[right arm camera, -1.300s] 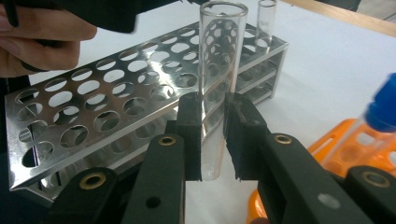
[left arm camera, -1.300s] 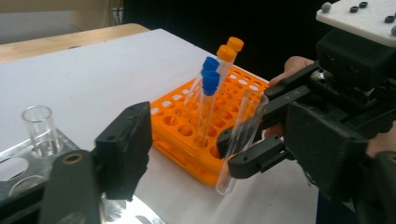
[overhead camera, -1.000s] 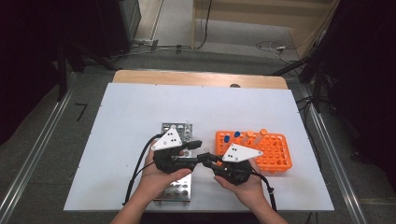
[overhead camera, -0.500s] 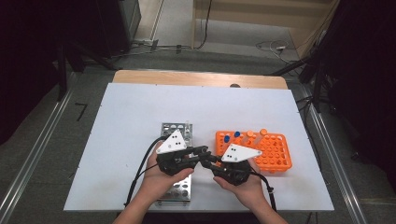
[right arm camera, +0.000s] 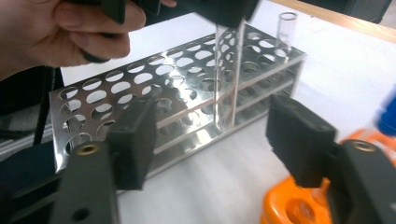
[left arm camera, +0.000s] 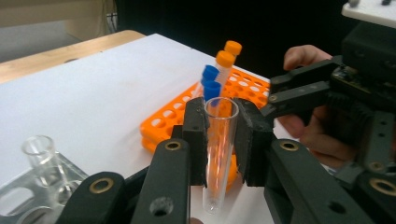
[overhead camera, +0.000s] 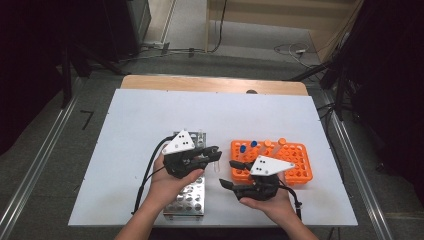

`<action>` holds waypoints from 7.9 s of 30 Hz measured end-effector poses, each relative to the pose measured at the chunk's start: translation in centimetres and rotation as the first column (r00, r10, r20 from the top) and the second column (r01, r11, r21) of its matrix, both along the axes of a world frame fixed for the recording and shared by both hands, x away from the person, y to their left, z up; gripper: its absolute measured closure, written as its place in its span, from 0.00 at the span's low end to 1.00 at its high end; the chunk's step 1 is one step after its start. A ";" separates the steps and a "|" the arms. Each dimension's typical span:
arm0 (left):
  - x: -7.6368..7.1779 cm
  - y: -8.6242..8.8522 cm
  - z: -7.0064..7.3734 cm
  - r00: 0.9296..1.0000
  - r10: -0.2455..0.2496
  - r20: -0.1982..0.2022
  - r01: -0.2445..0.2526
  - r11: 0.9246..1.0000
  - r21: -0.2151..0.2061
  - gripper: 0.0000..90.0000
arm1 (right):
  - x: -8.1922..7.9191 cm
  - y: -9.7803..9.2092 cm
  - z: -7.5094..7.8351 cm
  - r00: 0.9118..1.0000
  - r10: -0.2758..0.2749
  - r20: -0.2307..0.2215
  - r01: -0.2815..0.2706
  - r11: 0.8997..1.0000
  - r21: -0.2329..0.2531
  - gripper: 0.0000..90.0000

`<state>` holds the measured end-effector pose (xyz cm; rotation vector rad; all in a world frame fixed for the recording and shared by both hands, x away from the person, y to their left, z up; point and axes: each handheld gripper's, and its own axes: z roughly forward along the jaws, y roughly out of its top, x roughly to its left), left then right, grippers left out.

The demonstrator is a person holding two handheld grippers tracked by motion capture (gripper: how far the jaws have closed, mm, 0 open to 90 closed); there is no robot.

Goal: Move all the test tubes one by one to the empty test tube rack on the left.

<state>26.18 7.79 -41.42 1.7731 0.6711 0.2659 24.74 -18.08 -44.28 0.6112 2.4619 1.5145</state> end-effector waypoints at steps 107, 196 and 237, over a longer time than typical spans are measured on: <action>1.6 4.1 -1.9 0.980 0.185 -0.074 -0.187 0.982 -0.012 0.11 | 3.8 -11.9 -1.4 0.947 -0.312 -0.070 0.316 0.948 0.049 0.05; 0.0 3.1 -1.3 0.992 0.111 -0.058 -0.113 0.993 -0.026 0.00 | 0.1 -7.9 -0.1 0.934 -0.357 0.002 0.357 0.934 0.022 0.81; -1.4 -1.4 -1.4 0.994 -0.096 -0.045 0.096 0.995 -0.006 0.47 | -0.6 -0.6 -1.5 0.988 -0.148 -0.043 0.146 0.988 -0.049 0.81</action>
